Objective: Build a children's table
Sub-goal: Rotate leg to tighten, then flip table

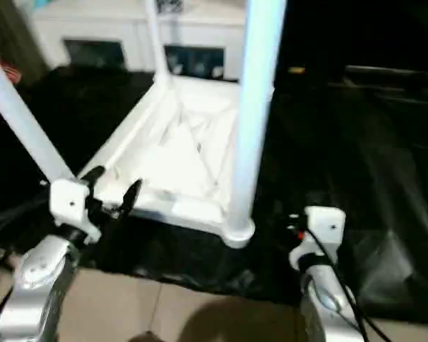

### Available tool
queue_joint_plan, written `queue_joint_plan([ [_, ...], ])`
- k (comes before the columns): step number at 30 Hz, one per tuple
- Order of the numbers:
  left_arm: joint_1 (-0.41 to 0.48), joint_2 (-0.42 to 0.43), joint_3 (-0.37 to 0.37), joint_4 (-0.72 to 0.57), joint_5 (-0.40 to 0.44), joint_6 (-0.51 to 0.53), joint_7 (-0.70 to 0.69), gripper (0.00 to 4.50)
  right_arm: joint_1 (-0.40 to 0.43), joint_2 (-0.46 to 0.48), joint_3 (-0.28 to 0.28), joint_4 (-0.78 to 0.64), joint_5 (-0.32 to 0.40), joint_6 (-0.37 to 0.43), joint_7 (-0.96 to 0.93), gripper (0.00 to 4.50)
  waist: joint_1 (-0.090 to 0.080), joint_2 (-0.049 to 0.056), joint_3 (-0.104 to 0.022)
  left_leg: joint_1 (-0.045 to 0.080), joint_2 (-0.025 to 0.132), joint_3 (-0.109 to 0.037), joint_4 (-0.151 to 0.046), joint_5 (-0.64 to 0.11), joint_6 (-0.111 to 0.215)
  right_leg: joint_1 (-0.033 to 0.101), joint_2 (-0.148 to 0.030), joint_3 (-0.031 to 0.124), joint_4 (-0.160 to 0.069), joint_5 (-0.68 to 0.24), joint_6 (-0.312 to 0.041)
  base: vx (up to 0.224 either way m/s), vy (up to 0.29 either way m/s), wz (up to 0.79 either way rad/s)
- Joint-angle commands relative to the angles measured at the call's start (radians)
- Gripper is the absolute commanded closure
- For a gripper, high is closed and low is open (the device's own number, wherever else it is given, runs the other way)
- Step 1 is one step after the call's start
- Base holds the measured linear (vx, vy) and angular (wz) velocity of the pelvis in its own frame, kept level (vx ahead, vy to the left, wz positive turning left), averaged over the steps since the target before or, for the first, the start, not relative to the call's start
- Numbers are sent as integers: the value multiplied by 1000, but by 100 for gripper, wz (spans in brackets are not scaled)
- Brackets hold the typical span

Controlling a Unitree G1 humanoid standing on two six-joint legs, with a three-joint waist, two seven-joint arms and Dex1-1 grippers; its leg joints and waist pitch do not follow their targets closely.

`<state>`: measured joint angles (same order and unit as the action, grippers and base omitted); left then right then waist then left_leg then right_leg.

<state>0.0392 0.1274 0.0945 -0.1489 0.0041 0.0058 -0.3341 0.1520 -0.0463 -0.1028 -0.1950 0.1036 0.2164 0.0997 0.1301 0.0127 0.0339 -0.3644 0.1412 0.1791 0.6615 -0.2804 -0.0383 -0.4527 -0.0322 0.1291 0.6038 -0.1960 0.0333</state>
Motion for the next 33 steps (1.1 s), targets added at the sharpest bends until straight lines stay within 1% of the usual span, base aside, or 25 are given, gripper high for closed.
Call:
queue_joint_plan([
  [1, 69, -22, -1, -54, 29, -45, 48, 0, -1, -43, -42, 2, -2, -17, 3, 57, -30, 33, -51, 40, 162, -135, -190, -171, -115, 20, -8, -123, 36, -29, -71, -10, 143, -12],
  [2, 83, -26, 4, -69, 18, -40, 49, 0, 0, -48, -46, 3, 0, -16, 5, 57, -48, 22, -38, 38, 191, -122, -184, -14, -61, 18, -31, -142, 28, 9, -101, 17, 78, 4],
  [3, 110, -34, 13, -99, -3, -32, 52, 0, 3, -57, -54, 3, 3, -13, 8, 57, -53, 21, -44, 42, 197, -129, -176, 42, -11, 32, -46, -148, 29, 4, -107, 17, 78, 4],
  [4, 173, -53, 38, -163, -41, -12, 65, 0, 14, -85, -74, -5, 18, -9, 29, 57, -62, 1, -49, 34, 184, -120, -141, 162, 99, 49, -73, -143, 18, 33, -131, 0, 0, 0],
  [5, 182, -56, 42, -169, -43, -12, 69, 0, 16, -90, -77, -7, 20, -10, 34, 57, -51, -21, -47, -6, 108, -61, -100, 154, 160, 82, -104, -128, -32, 108, -204, 0, 0, 0],
  [6, 198, -61, 48, -181, -46, -12, 76, 0, 20, -99, -82, -9, 24, -11, 42, 29, -41, -28, -45, -18, 72, -38, -91, 96, 155, 92, -124, -118, -52, 95, -232, 0, 0, 0],
  [7, 233, -69, 51, -195, -37, -44, 82, 0, 22, -116, -104, -5, 44, -14, 63, 22, -34, -48, -40, -23, 60, -29, -94, 17, 135, 100, -141, -108, -69, 23, -222, -56, -22, 2],
  [8, 267, -77, 52, -210, -35, -64, 85, 0, 21, -133, -127, 5, 62, -18, 83, 22, -19, -64, -34, -15, 76, -42, -113, -98, 98, 106, -149, -103, -80, -191, -172, -51, -47, 3],
  [10, 324, -100, 69, -245, -29, -62, 123, 0, 12, -185, -155, 30, 103, -17, 159, 8, -21, -58, -25, 2, 90, -46, -133, -185, 77, 94, -128, -114, -88, -342, -146, -26, -24, 2],
  [11, 337, -107, 70, -255, -26, -61, 141, 0, 10, -202, -158, 39, 115, -19, 184, 8, -18, -50, -19, 5, 95, -49, -142, -209, 63, 88, -119, -116, -94, -362, -134, 0, 0, 0],
  [12, 355, -120, 77, -270, -24, -55, 163, 0, 9, -229, -158, 49, 137, -20, 233, 8, -18, -53, -19, 12, 96, -47, -141, -224, 57, 84, -114, -117, -95, -360, -134, 0, 0, 0],
  [13, 371, -133, 83, -283, -28, -60, 175, 0, 13, -263, -150, 50, 159, -18, 298, 8, -16, -41, -15, 16, 97, -48, -143, -246, 51, 83, -116, -115, -95, -358, -138, 0, 0, 0],
  [14, 382, -140, 88, -292, -28, -65, 184, 0, 20, -291, -138, 45, 174, -20, 353, 8, -16, -50, -2, 12, 101, -54, -153, -306, 41, 92, -120, -115, -99, -415, -137, 0, 0, 0],
  [15, 395, -149, 92, -299, -21, -66, 196, 0, 34, -324, -124, 26, 206, -12, 432, 8, -12, -39, -4, 17, 101, -56, -150, -320, 35, 91, -124, -115, -101, -435, -135, 0, 0, 0],
  [16, 401, -157, 98, -296, -14, -65, 211, 0, 52, -348, -113, -6, 253, 8, 507, 8, -8, -46, -5, 25, 101, -53, -146, -316, 36, 88, -124, -110, -107, -438, -129, 0, 0, 0],
  [18, 400, -156, 104, -293, -22, -49, 213, 0, 80, -374, -105, -67, 321, 62, 578, 8, 1, -48, -9, 26, 101, -49, -143, -245, 54, 90, -122, -104, -99, -348, -142, 0, 0, 0],
  [19, 397, -152, 106, -292, -27, -40, 209, 0, 92, -385, -101, -95, 347, 90, 601, 8, 7, -46, -10, 17, 104, -54, -143, -193, 73, 101, -122, -105, -90, -274, -149, 0, 0, 0],
  [20, 389, -147, 104, -287, -26, -35, 207, 0, 101, -400, -97, -117, 365, 107, 626, 8, 10, -39, -12, 12, 105, -55, -143, -167, 82, 105, -123, -109, -86, -231, -154, 0, 0, 0],
  [21, 382, -142, 103, -281, -26, -32, 208, 0, 109, -413, -95, -132, 381, 119, 647, 8, 12, -40, -11, 11, 106, -57, -145, -169, 82, 105, -124, -110, -84, -234, -154, 0, 0, 0],
  [22, 351, -125, 117, -255, -35, -19, 209, 0, 133, -440, -85, -170, 418, 148, 685, 8, 17, -40, -10, 15, 104, -55, -143, -174, 81, 104, -124, -109, -87, -248, -151, 0, 0, 0],
  [25, 263, -57, 162, -182, -57, 6, 195, 0, 177, -499, -35, -242, 480, 207, 759, 8, 26, -24, -11, 22, 101, -58, -142, -184, 72, 101, -121, -110, -87, -256, -147, 0, 0, 0],
  [27, 214, -23, 185, -135, -77, 18, 180, 0, 169, -508, 4, -236, 461, 195, 779, 8, 23, -24, -13, 17, 98, -62, -143, -181, 65, 105, -123, -113, -84, -253, -143, 0, 0, 0],
  [30, 160, 26, 203, -81, -98, 25, 149, 0, 129, -474, 40, -196, 407, 162, 758, 8, 16, -19, -16, 16, 100, -65, -145, -175, 41, 104, -128, -115, -80, -236, -167, 0, 0, 0],
  [31, 129, 47, 209, -46, -113, 33, 130, 0, 110, -460, 56, -184, 393, 157, 755, 8, 13, -8, -18, 19, 99, -65, -144, -183, 29, 100, -127, -115, -78, -226, -176, 0, 0, 0],
  [33, 96, 69, 214, -4, -122, 40, 114, 0, 92, -452, 68, -179, 393, 162, 760, 8, 12, -11, -19, 23, 95, -63, -144, -194, 24, 102, -127, -114, -79, -233, -176, 0, 0, 0],
])
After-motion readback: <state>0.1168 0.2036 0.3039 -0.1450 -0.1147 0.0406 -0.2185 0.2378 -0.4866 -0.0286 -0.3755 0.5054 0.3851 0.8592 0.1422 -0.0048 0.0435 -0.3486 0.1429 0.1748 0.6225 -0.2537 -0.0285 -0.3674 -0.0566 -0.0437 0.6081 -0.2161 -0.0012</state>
